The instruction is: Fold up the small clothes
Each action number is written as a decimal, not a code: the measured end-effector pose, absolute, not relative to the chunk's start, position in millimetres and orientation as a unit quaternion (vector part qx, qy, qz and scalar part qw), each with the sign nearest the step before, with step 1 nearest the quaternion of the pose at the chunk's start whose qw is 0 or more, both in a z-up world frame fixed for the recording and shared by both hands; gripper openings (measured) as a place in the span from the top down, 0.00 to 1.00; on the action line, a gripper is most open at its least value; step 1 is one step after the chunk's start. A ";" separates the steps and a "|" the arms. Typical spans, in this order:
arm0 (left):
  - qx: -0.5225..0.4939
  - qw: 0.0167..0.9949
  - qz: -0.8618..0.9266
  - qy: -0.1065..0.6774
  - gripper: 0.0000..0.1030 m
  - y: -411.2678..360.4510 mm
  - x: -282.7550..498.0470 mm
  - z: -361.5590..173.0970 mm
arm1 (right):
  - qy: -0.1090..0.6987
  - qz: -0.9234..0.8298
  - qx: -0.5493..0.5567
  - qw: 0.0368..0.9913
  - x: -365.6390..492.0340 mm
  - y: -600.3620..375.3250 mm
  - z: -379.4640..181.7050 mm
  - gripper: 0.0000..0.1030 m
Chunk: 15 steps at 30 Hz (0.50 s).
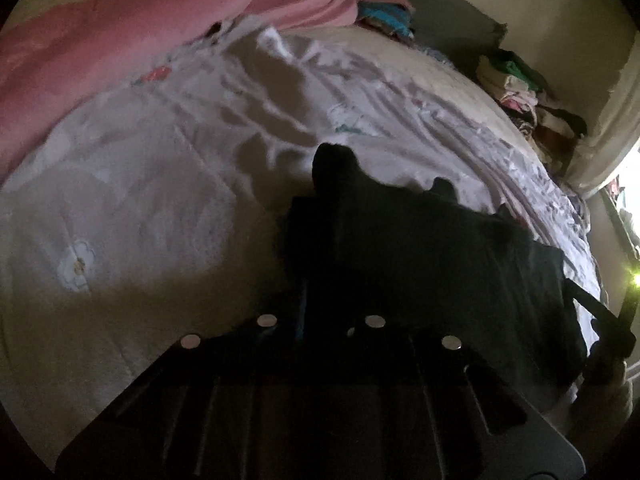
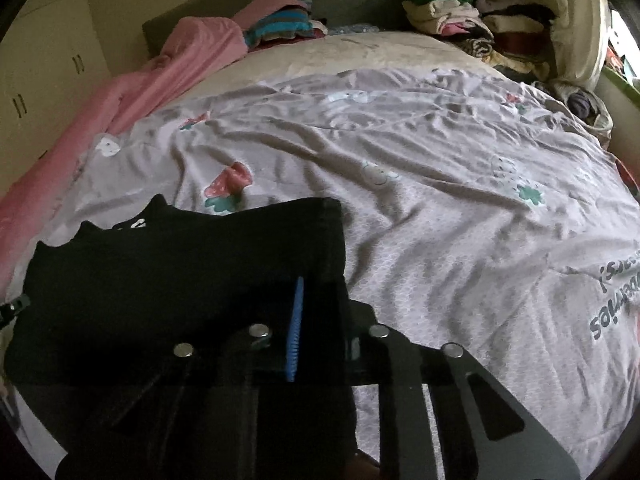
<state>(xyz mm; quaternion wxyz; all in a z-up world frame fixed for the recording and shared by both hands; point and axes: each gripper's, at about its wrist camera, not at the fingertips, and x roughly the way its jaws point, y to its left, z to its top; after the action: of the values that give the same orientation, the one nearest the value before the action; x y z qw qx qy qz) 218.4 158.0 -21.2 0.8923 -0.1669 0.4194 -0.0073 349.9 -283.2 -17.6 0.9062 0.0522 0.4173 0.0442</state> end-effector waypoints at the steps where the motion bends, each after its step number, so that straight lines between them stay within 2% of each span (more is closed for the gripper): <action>1: -0.170 0.895 -0.010 0.412 0.97 159.0 214.9 -16.8 | 0.413 0.053 0.051 0.908 347.6 -281.7 -15.8 0.94; 8: -0.184 0.907 -0.005 0.379 0.99 167.6 189.4 4.1 | 0.362 0.049 0.072 0.928 330.1 -290.8 12.4 0.95; 15: -0.204 0.879 0.016 0.431 0.98 179.9 204.0 -25.6 | 0.384 0.021 0.053 0.922 340.6 -289.1 -8.7 0.95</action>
<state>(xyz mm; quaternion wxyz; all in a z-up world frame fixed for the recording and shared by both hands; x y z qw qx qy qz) 204.0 179.9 -25.6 0.8788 -0.2038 0.4313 0.0162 340.6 -289.1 -8.7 0.9216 0.0533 0.3839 0.0209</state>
